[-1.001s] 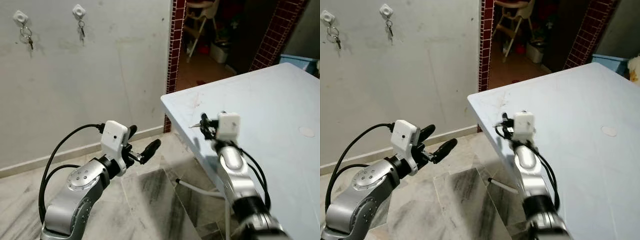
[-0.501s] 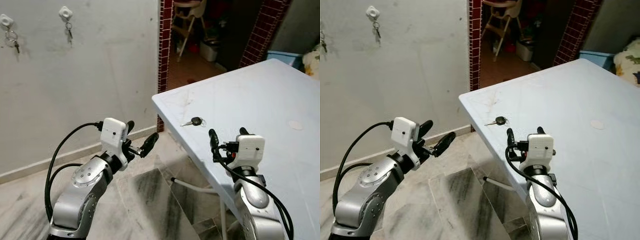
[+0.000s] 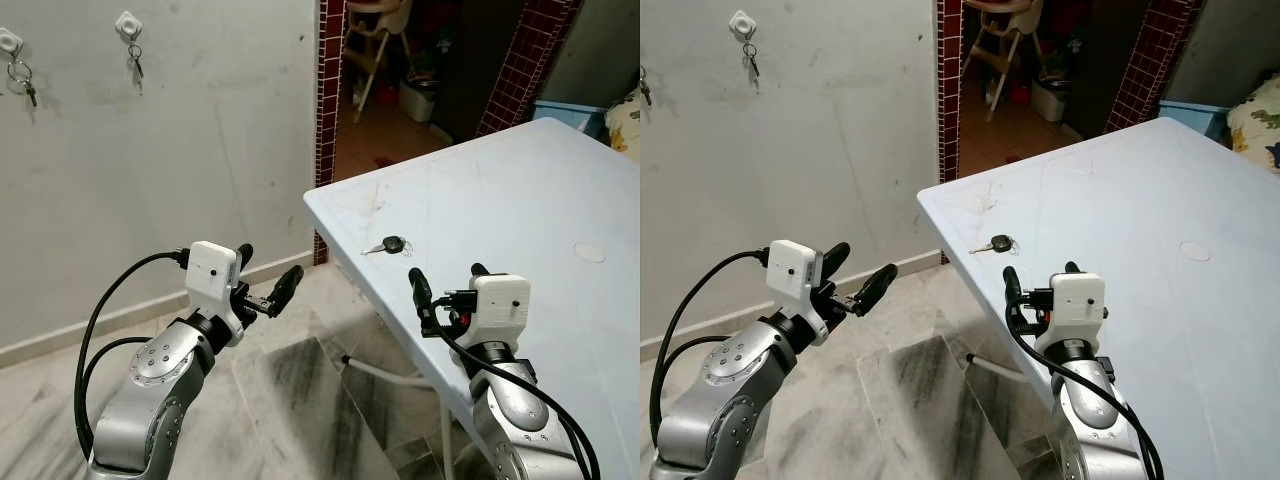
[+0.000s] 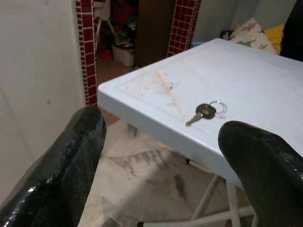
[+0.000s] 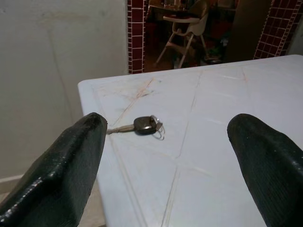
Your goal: Hang keys on a hook
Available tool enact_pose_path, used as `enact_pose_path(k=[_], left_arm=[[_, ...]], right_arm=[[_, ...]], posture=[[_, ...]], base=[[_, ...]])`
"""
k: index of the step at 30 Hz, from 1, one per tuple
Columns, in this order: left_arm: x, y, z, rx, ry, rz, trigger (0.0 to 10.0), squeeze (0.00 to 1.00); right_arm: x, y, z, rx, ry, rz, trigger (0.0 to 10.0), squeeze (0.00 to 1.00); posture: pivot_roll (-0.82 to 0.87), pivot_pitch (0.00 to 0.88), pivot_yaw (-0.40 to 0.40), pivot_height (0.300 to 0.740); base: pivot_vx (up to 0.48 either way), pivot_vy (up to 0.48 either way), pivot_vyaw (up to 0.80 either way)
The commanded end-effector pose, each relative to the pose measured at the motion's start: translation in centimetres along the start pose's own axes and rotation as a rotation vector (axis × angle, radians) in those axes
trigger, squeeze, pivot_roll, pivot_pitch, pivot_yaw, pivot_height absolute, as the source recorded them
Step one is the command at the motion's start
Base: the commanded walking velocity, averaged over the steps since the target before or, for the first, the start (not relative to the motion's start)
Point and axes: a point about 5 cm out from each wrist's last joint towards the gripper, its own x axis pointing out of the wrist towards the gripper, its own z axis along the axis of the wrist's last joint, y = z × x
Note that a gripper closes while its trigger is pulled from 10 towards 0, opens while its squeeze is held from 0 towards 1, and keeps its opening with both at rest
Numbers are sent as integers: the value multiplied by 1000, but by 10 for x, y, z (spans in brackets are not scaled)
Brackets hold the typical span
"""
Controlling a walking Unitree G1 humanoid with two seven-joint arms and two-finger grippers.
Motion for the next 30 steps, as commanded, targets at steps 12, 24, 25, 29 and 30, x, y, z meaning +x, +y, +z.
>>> enact_pose_path(k=[12, 24, 25, 29, 30], left_arm=[[1, -1, -1, 4, 3, -12, 10000, 0], [1, -1, -2, 10, 13, -17, 10000, 0], [1, -2, -2, 10, 14, -17, 10000, 0], [1, -2, -2, 6, 15, -18, 10000, 0], [1, -2, -2, 14, 17, -17, 10000, 0]], right_arm=[[-2, 4, 5, 5, 3, 23, 10000, 1000], [-1, 6, 4, 10, 13, 23, 10000, 1000], [-1, 6, 3, 10, 14, 23, 10000, 1000], [-1, 6, 3, 12, 14, 23, 10000, 1000], [-1, 6, 4, 11, 13, 23, 10000, 1000]], posture=[[111, 0, -9, 740], [113, 0, -5, 740], [113, 0, -5, 740], [113, 0, -5, 740], [113, 0, -5, 740]], base=[[336, 0, 0], [337, 0, 0], [334, 0, 0], [307, 0, 0], [0, 0, 0]])
